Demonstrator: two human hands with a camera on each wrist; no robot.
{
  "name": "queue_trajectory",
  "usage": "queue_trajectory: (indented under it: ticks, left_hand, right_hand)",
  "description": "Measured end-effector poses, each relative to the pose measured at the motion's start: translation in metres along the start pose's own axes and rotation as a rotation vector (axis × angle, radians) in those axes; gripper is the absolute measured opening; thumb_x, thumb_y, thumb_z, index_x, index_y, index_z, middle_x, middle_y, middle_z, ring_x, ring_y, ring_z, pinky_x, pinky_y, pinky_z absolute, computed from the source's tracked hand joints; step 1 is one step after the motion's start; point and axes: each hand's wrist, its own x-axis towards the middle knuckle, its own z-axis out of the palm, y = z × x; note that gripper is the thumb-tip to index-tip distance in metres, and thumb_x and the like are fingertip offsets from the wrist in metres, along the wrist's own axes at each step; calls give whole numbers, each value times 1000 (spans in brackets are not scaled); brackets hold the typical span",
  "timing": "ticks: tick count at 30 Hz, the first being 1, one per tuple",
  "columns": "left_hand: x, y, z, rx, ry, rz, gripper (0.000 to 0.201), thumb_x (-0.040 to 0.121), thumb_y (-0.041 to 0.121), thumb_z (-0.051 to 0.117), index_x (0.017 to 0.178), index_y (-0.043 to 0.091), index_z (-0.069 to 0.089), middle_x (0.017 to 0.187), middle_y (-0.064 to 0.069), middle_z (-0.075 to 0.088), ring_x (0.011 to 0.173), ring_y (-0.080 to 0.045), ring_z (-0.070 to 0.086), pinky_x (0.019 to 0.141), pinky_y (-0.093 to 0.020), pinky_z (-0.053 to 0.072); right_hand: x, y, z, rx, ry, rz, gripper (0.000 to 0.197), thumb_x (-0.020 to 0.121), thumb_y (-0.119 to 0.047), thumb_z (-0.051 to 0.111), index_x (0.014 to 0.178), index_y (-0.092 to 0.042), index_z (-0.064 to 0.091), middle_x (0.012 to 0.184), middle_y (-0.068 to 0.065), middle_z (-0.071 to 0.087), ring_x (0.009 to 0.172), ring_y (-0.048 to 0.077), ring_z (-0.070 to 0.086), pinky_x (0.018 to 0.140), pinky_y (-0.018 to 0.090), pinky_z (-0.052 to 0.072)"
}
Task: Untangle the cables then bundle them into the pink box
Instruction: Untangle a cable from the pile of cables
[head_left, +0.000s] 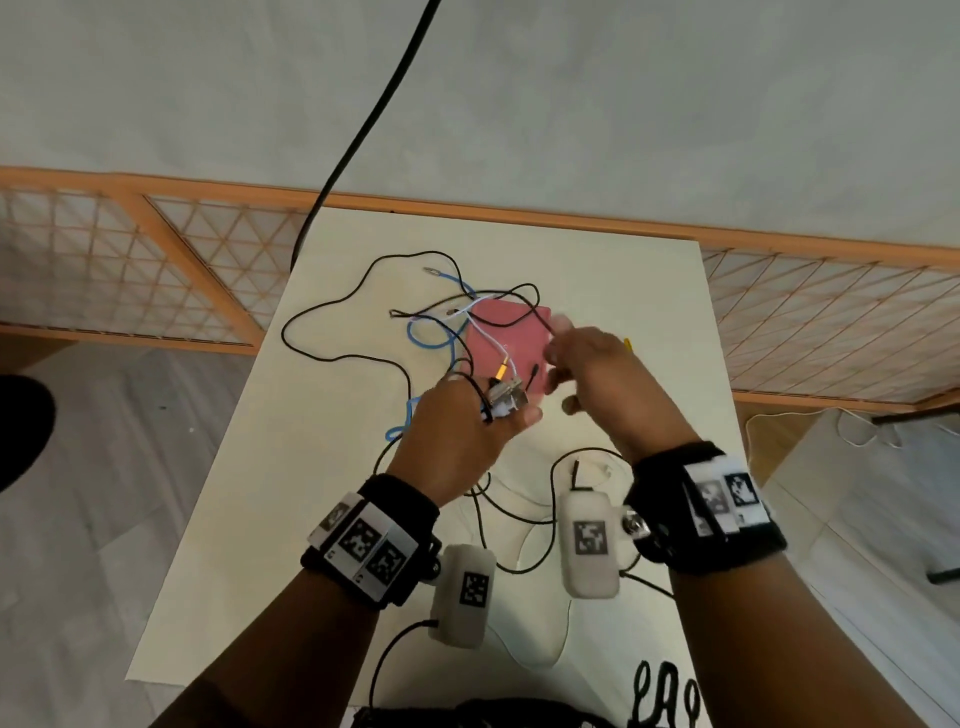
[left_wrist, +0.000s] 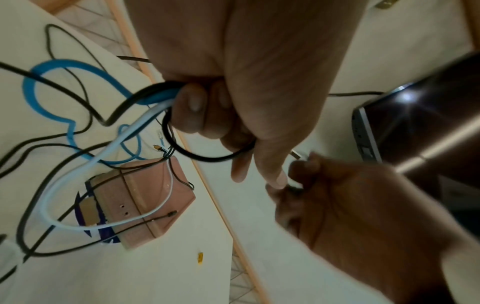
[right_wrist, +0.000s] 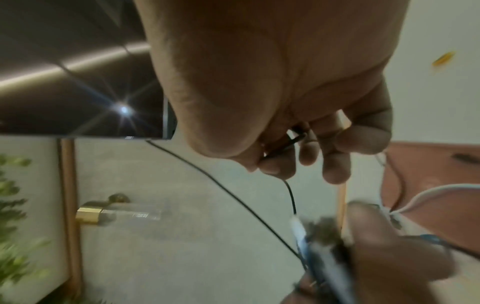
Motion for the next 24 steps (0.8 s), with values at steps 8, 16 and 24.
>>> queue_trajectory:
  ticks: [8, 16, 24]
  left_hand:
    - [-1, -12, 13, 189, -80, 267, 44, 89, 39, 49, 97, 3, 75, 97, -15, 77, 87, -33, 73, 70, -38, 52]
    - [0, -18, -35, -234, 299, -112, 34, 90, 43, 77, 72, 23, 57, 55, 7, 54, 52, -8, 54, 61, -31, 48]
    - [5, 3, -60, -689, 364, 30, 46, 104, 40, 47, 58, 36, 51, 51, 15, 33, 42, -5, 25, 45, -19, 26]
  right_hand:
    - [31, -34, 29, -747, -548, -37, 55, 95, -61, 56, 77, -11, 69, 67, -4, 63, 62, 7, 56, 63, 23, 41]
    - [50, 6, 3, -254, -43, -145, 44, 98, -36, 63, 84, 5, 66, 55, -3, 43, 49, 10, 34, 59, 29, 31]
    - [72, 37, -18, -755, -182, -36, 16, 98, -35, 64, 102, -25, 77, 107, -4, 62, 108, 20, 60, 86, 36, 42]
